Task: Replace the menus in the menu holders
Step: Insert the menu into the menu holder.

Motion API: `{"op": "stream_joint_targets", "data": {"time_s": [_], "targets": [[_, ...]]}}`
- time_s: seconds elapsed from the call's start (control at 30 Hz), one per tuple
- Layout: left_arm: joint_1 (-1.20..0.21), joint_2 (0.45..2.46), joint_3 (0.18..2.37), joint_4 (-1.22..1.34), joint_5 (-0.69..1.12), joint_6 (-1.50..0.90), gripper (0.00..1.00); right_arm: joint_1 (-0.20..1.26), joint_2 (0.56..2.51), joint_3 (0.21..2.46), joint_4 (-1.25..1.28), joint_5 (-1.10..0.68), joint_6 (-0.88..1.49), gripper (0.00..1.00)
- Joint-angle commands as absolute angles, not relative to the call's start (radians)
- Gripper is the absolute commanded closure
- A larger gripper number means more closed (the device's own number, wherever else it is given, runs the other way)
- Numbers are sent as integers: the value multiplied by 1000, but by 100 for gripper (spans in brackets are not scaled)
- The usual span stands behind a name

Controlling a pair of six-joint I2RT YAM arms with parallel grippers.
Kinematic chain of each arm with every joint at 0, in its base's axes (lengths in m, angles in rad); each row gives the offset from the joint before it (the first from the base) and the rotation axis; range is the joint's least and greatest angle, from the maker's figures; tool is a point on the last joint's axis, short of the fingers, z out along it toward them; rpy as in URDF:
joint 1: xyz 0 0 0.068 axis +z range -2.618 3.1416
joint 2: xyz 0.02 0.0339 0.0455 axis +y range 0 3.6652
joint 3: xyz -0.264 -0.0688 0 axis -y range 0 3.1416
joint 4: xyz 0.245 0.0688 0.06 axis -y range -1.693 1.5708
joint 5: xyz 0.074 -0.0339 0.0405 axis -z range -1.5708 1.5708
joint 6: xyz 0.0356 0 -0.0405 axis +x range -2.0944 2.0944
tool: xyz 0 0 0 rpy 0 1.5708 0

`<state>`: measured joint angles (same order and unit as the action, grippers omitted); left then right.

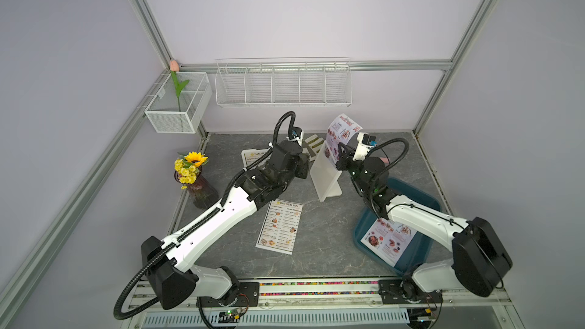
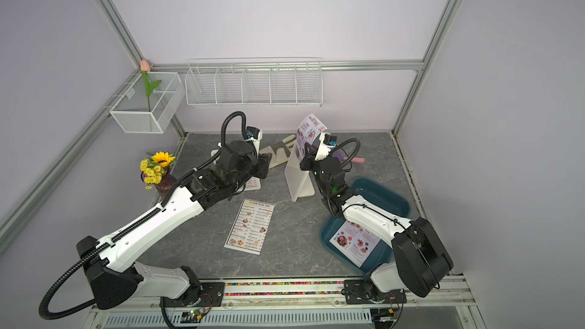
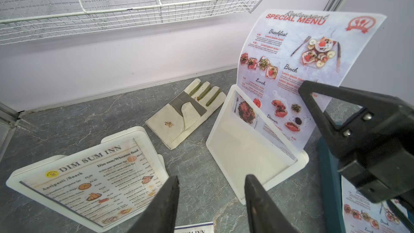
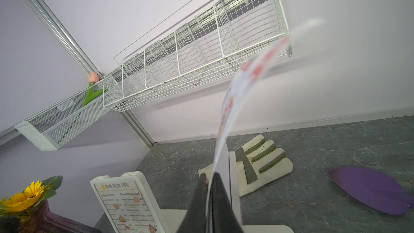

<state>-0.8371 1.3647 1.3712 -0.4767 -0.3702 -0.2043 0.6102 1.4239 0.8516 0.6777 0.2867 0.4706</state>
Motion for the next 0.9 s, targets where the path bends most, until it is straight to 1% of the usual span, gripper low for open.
{"op": "stream_joint_targets", "data": {"time_s": [0.0, 0.07, 0.13, 0.43, 0.87], "targets": [[-837, 1350, 1370, -474, -385, -210, 50, 605, 1399, 833, 690, 259, 460, 86], [-838, 1349, 1370, -474, -384, -210, 50, 607, 1394, 831, 686, 241, 462, 83], [-836, 1350, 1369, -474, -384, -210, 50, 607, 1386, 831, 672, 226, 463, 81], [-838, 1354, 1370, -471, -380, -213, 50, 609, 1334, 836, 548, 201, 453, 82], [-836, 1348, 1367, -466, -375, -219, 50, 619, 1315, 835, 410, 190, 438, 91]]}}
